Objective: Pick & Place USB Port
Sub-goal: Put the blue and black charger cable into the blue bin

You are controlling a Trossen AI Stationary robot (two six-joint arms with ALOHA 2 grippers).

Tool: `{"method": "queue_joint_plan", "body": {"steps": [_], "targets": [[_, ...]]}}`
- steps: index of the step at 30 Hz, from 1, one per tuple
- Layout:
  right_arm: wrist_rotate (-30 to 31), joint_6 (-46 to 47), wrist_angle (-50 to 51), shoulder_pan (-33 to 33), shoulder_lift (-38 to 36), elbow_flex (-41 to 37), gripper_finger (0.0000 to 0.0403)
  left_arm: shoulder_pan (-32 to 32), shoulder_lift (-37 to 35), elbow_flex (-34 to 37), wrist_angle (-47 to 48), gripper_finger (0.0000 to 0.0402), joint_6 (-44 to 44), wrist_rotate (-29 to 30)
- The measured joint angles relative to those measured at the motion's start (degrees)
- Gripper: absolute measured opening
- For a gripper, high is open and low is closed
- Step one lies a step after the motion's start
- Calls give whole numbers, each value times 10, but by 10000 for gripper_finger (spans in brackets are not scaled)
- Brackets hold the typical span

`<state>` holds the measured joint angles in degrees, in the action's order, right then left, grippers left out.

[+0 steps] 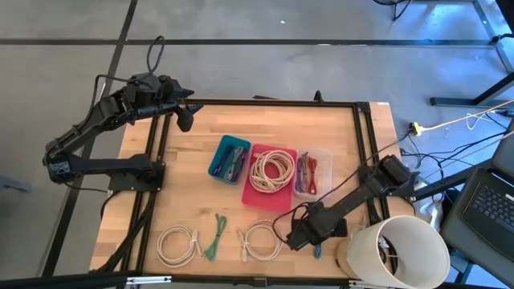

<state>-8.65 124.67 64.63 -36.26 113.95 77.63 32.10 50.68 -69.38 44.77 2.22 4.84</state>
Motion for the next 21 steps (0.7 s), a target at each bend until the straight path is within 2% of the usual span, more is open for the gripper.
{"method": "queue_joint_plan", "body": {"steps": [4,8,17,21], "targets": [[-13,22,-60,-14,0,-31,190,0,0,0,0,283,0,0],[-19,29,-103,-22,-3,-52,157,0,0,0,0,283,0,0],[-21,24,-108,-23,-4,-54,20,0,0,0,0,283,2,0],[-29,27,-103,-23,-4,-54,20,0,0,0,0,283,1,0]]}}
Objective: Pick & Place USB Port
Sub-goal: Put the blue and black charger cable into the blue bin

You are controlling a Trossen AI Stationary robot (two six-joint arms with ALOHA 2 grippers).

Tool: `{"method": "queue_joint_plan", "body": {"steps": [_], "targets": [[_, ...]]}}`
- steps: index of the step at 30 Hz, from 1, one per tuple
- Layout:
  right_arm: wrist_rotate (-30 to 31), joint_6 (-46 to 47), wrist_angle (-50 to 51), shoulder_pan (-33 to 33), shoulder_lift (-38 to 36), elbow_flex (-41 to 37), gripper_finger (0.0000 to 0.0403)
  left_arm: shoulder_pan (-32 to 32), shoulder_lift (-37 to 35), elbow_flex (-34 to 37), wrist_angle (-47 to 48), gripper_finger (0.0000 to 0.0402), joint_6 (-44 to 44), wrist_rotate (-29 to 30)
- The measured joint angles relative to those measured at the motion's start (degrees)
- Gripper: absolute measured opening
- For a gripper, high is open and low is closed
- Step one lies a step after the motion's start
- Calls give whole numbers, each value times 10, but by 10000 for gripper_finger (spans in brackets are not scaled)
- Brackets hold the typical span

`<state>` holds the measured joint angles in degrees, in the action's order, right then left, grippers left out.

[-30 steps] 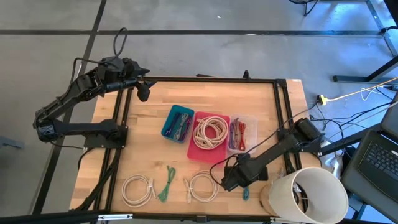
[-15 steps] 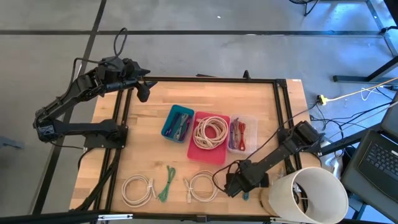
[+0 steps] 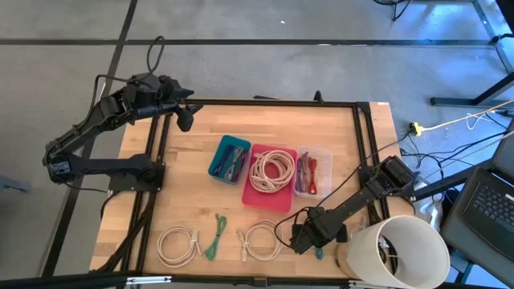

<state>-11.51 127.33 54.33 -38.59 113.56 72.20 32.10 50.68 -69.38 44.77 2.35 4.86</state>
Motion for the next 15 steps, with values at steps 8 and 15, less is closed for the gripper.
{"method": "queue_joint_plan", "body": {"steps": [8,15], "targets": [[-2,2,96,-1,1,62,15,0,0,0,0,283,0,0],[47,2,340,0,1,231,15,0,0,0,0,283,-1,0]]}}
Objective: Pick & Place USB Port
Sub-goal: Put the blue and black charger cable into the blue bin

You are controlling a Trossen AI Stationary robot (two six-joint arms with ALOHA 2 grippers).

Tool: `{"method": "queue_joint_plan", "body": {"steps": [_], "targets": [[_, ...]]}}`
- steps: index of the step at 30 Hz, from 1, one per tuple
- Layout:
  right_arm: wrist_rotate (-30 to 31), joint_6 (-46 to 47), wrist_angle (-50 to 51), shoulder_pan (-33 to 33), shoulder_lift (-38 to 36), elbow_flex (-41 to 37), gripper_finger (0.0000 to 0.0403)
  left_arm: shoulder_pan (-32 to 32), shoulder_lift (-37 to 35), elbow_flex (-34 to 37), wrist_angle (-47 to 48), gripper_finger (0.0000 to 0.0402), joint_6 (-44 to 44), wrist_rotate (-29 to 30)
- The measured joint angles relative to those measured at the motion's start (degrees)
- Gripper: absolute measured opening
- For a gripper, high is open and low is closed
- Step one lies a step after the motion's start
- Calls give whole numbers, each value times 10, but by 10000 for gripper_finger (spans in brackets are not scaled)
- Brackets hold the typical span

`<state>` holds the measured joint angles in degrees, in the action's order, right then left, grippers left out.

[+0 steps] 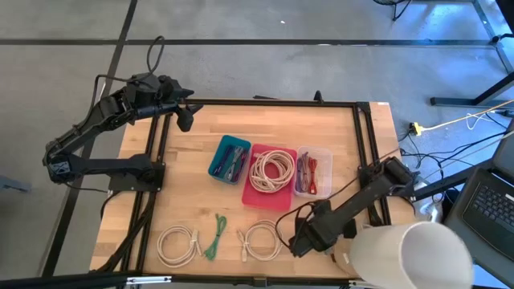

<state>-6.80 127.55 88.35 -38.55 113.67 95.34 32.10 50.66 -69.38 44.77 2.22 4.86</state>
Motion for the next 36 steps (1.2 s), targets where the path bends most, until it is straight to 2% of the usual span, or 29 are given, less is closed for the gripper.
{"method": "queue_joint_plan", "body": {"steps": [2,4,7,20,25,31,36], "targets": [[30,0,22,1,-5,43,15,0,0,0,0,283,0,0],[80,6,13,2,-18,52,15,0,0,0,0,283,1,0],[116,11,18,9,-23,55,15,0,0,0,0,283,2,0],[119,-5,16,14,-21,6,15,0,0,0,0,283,5,0],[177,-11,17,17,-21,-1,15,0,0,0,0,283,15,0],[264,-81,17,60,-21,0,15,0,0,0,0,283,44,0],[321,-201,9,116,-26,11,15,0,0,0,0,283,77,-25]]}}
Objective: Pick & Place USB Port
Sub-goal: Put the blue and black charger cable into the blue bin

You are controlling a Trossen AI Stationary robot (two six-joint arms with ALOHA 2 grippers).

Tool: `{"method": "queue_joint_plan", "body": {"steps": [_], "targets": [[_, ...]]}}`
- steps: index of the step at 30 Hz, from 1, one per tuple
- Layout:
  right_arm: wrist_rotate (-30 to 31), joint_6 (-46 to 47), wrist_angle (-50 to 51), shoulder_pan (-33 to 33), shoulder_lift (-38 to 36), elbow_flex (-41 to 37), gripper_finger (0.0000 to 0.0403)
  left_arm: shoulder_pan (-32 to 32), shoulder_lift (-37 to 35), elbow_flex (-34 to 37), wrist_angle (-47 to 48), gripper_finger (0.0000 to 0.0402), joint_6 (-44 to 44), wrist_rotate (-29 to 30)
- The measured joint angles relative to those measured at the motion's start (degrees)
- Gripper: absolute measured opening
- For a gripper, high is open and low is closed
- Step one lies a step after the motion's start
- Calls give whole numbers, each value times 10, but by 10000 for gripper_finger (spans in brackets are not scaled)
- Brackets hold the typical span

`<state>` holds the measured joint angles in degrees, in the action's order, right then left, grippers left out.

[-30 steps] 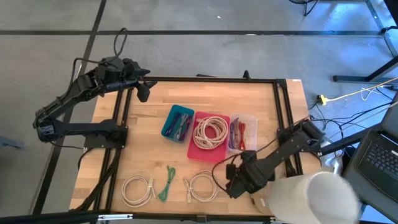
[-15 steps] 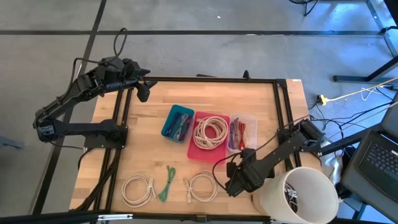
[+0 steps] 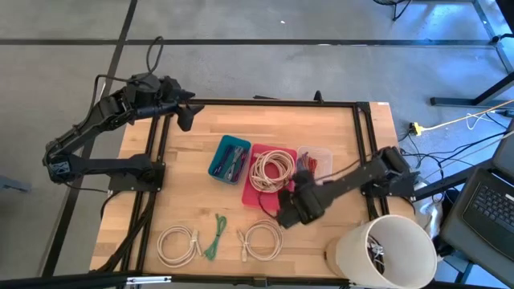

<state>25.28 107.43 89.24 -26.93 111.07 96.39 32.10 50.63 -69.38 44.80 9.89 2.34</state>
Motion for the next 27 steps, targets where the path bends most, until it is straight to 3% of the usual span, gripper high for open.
{"method": "queue_joint_plan", "body": {"steps": [7,14,17,21,27], "targets": [[112,-180,-49,73,-74,5,15,-6,0,0,-7,283,31,-69],[156,-485,-175,133,-182,5,14,-41,2,0,-109,283,56,-119],[139,-636,-257,157,-217,5,14,-66,9,0,-181,283,61,-143],[68,-794,-371,189,-247,5,14,-101,30,0,-259,283,72,-145],[-33,-905,-472,224,-256,5,14,-148,94,0,-334,283,80,-145]]}}
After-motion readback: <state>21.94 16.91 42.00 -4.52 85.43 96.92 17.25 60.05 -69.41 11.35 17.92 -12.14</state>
